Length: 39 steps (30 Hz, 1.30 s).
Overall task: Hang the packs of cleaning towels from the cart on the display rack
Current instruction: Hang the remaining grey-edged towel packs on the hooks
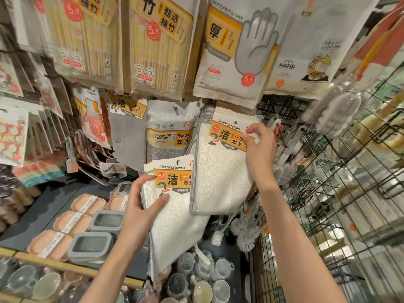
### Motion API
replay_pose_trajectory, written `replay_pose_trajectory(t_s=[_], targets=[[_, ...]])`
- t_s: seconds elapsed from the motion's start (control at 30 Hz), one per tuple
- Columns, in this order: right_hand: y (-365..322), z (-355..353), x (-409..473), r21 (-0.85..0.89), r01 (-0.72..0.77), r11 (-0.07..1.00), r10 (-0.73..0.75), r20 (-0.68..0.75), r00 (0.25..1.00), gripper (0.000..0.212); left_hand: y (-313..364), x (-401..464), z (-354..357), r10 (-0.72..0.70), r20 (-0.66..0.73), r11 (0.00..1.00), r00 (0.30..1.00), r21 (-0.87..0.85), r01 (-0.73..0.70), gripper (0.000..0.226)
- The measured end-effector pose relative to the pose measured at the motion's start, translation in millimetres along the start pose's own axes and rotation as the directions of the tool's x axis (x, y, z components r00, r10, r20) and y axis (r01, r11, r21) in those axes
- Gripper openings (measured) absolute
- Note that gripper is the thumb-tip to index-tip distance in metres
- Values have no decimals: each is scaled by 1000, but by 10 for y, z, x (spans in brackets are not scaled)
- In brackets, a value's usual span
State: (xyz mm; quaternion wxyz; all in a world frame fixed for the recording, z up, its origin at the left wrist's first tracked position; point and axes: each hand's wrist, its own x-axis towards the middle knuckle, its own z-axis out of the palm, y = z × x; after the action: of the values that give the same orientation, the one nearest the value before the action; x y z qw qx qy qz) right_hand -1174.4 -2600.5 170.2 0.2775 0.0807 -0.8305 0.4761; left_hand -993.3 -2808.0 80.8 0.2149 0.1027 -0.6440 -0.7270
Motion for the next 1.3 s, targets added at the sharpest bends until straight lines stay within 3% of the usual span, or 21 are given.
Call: replay_pose_trajectory(t_s=[0.37,0.6,0.8,0.9,0.97,1.17,1.3], targets=[[56,34,36,-17,-23,1000,23,12,1000,28,-7,-31,17,-9,-7,1000,1000,12,9,48],[149,162,119,-133,-18,991,25,54,998,28,-47,-7,-3,-46,-6,997,999,-58,45,47],[188,211,136,-154,-14,988,35,133,990,51,-70,2,-60,-37,-2,997,999,-71,37,48],[257,230,39,-298,43,954,25,220,975,77,-40,-17,-78,-50,-5,996,999,-79,49,49],[294,242,-21,-384,80,920,7,222,975,83,-21,-38,-106,-56,-16,996,998,-70,55,50],[181,234,-219,-483,43,874,16,118,993,77,-9,-70,-241,-42,-48,998,998,-50,40,55],[9,199,-424,-440,116,890,-73,115,991,48,-14,-85,-283,-45,-39,997,998,-60,42,57]])
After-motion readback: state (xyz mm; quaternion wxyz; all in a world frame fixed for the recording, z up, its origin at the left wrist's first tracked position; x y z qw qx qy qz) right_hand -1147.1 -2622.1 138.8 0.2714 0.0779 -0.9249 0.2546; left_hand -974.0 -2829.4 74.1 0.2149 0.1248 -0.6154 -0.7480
